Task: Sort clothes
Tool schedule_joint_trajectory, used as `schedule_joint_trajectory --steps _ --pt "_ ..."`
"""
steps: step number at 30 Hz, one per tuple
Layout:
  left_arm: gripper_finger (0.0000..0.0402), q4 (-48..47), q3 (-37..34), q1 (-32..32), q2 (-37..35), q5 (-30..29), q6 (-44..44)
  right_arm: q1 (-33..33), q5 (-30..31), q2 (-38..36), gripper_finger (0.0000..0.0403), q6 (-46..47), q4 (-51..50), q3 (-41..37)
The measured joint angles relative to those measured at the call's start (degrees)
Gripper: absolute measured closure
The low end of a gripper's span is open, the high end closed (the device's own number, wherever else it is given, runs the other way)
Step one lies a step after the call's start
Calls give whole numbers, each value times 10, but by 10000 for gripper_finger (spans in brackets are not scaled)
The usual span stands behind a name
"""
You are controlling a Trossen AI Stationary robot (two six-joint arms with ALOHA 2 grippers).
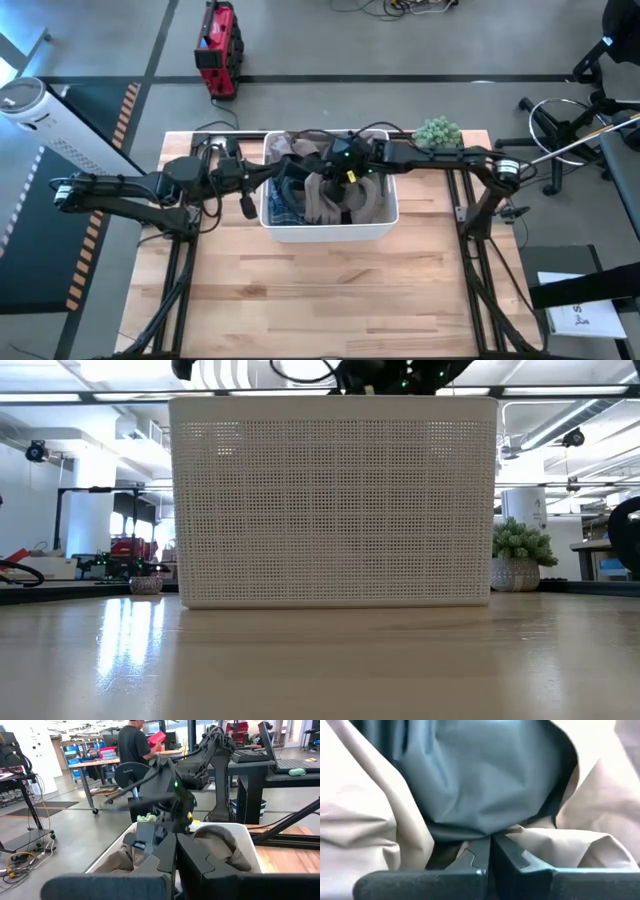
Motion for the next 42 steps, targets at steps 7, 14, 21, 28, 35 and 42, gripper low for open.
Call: schedule_joint_trajectory --steps 7,14,21,28,35,42 --pt "402 -1 0 0 0 0 0 0 2 -33 403 -16 3 1" --pt "402 -1 0 0 0 0 0 0 32 -67 403 -46 1 14" --pt "402 -1 0 0 0 0 0 6 32 -93 403 -60 39 33" --pt "402 -2 0 0 0 0 0 40 30 -66 403 -86 134 19" --pt "402 -3 -1 0 0 0 1 52 30 38 403 -80 155 12" --pt "402 -13 -1 0 0 0 0 50 30 131 403 -49 164 14"
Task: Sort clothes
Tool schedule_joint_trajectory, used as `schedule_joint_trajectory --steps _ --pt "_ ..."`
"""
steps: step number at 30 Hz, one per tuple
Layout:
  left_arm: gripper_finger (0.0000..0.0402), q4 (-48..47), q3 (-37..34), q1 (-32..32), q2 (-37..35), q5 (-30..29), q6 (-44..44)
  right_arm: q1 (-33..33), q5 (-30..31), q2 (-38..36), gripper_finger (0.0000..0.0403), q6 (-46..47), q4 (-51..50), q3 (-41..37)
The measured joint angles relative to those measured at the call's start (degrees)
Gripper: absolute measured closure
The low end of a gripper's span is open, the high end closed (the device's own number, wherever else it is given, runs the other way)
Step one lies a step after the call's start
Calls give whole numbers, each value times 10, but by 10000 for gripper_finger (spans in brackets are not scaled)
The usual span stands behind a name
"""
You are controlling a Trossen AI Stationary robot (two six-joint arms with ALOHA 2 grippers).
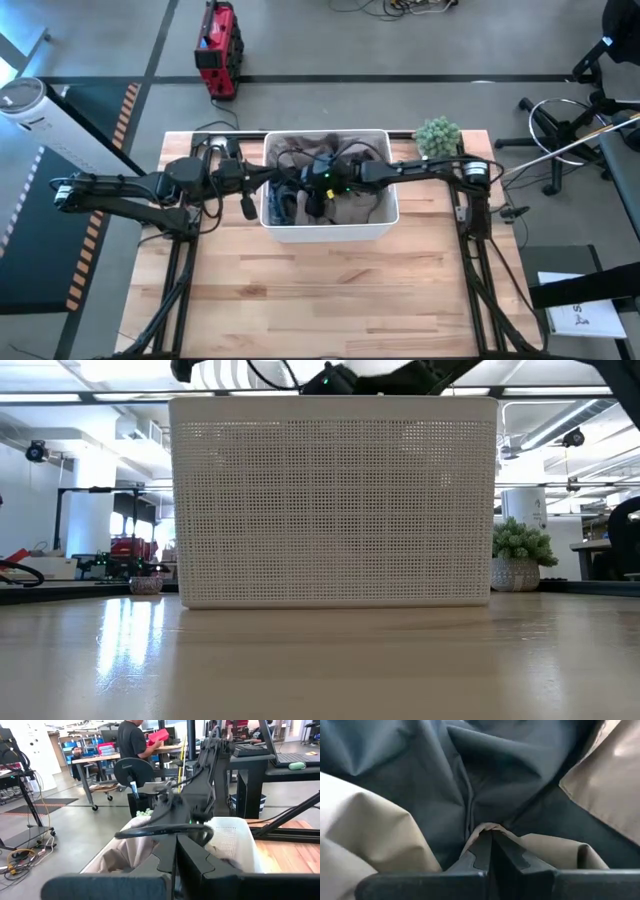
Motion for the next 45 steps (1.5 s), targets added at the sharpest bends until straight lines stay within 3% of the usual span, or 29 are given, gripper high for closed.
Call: schedule_joint_trajectory --steps 19,30,34,41,45 --pt "402 -2 -17 0 -11 0 0 -6 -6 78 403 17 12 0" --pt "402 -49 -17 0 -21 -1 -5 -10 5 -30 394 11 -76 -7" --pt "402 -49 -17 0 -20 -1 -5 -10 4 -57 346 15 -97 -7" --pt "402 -49 -17 0 -20 -1 -4 -9 2 -101 211 22 -97 -7" --pt "402 -49 -17 0 -20 -2 -3 -9 0 -135 154 28 -98 -6"
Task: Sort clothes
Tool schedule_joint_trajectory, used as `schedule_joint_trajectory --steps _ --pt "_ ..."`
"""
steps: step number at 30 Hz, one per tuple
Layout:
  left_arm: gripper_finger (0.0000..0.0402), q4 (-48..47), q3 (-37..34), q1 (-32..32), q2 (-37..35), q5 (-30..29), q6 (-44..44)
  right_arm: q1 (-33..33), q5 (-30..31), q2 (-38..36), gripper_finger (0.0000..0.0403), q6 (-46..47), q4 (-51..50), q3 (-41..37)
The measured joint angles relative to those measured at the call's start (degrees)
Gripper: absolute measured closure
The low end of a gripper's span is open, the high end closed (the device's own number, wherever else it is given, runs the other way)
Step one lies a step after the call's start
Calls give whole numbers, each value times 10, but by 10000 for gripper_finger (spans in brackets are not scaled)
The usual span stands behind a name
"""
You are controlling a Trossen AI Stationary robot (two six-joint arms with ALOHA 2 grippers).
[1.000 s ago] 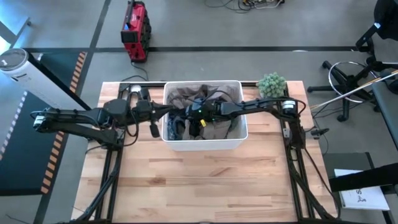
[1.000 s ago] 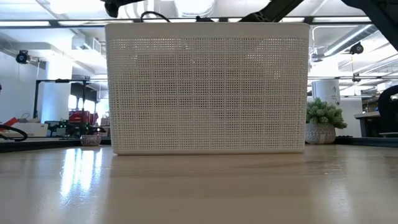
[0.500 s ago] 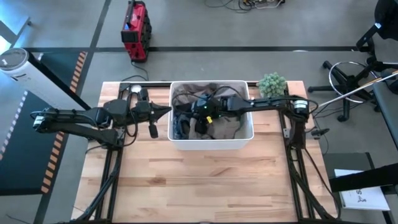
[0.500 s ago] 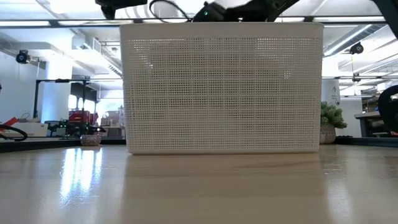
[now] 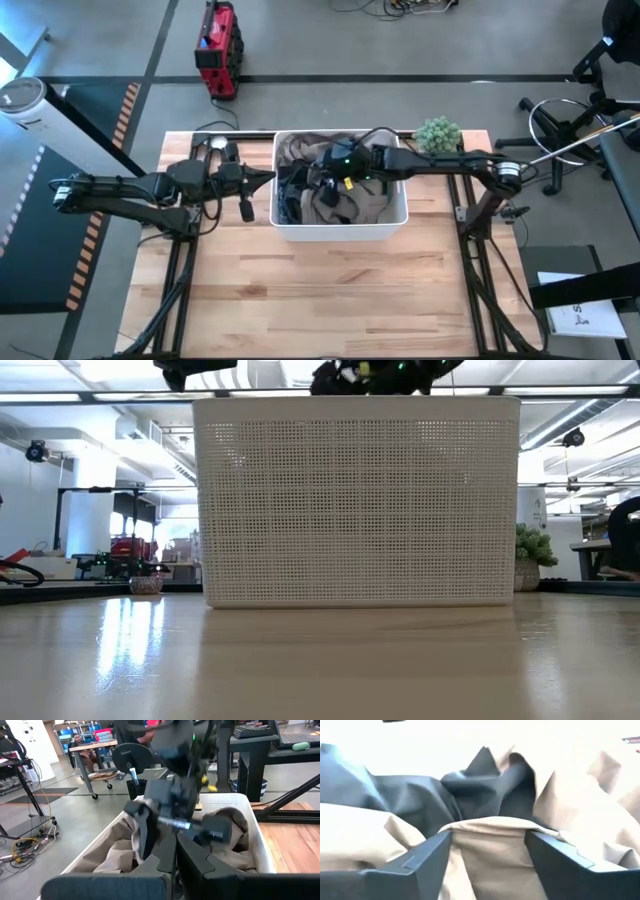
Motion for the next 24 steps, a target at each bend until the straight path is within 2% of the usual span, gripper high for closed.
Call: schedule_joint_trajectory --steps 3,8,19,24 --pt "402 0 0 0 0 0 0 0 0 -20 131 0 -24 10" --pt "402 1 0 1 0 0 2 1 0 -38 115 -23 -76 43" --pt "402 1 0 4 -12 0 3 9 1 -47 126 -59 -151 151" --pt "402 0 0 4 -16 0 2 3 1 -39 116 -11 -273 192"
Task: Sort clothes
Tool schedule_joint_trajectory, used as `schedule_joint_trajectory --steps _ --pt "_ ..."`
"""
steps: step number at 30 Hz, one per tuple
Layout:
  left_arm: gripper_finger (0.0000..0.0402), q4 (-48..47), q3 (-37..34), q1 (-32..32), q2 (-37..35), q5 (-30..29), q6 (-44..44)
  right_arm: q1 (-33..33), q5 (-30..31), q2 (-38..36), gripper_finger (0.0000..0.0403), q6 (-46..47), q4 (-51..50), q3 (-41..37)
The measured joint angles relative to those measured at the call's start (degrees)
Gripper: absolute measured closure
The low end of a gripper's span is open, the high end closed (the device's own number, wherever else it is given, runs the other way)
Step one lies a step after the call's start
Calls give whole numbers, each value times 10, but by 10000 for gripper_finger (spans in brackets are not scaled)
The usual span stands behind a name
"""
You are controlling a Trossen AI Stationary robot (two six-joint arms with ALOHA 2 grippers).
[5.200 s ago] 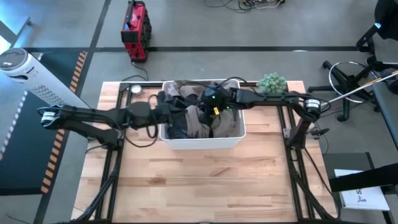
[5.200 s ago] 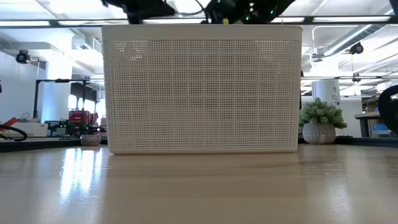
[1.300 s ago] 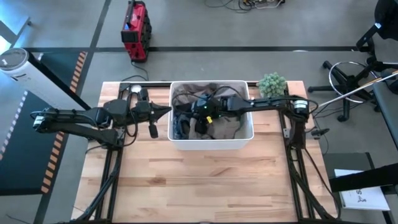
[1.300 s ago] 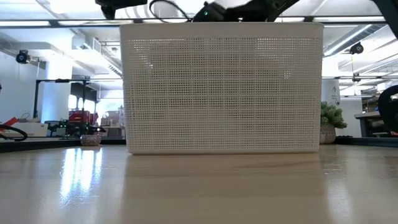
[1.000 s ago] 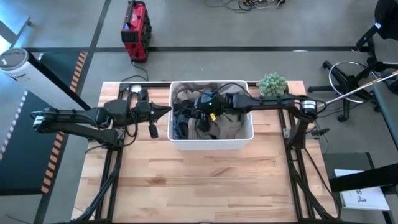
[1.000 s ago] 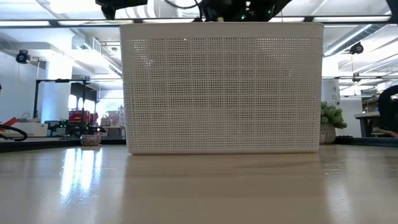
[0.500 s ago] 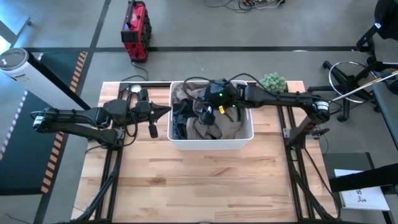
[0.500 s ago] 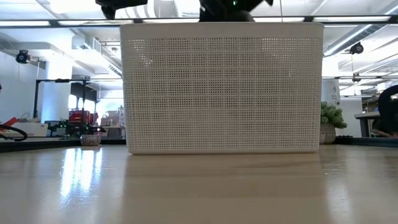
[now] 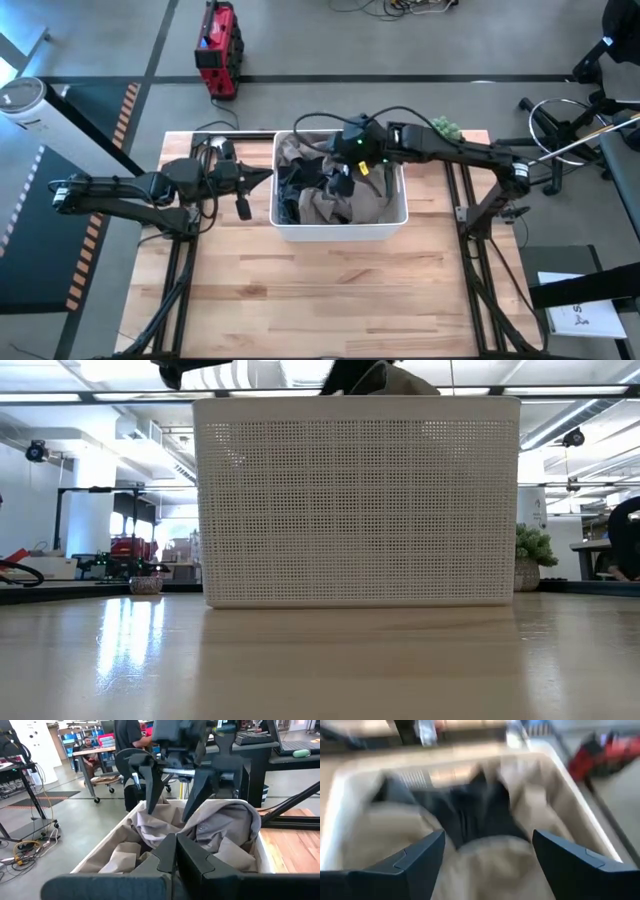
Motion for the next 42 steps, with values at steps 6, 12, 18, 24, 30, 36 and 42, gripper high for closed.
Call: schedule_joint_trajectory --steps 6,12,18,24,30,36,42 --pt "402 -7 0 0 -1 0 0 5 4 6 100 -1 -139 43" --pt "402 -27 -2 -4 -24 1 1 50 159 -20 225 -15 -284 70" --pt "402 -23 -44 -27 -71 2 -2 98 237 -136 387 41 -282 -45" --pt "402 23 -123 -75 -88 39 0 188 243 -281 398 121 -189 -219" --pt "402 113 -164 -164 -32 48 17 351 305 -334 402 171 -85 -338" --pt "402 135 -155 -261 74 -46 2 467 379 -273 403 233 -59 -376" --pt "402 130 -109 -309 187 -192 -30 496 417 -193 403 293 -86 -378"
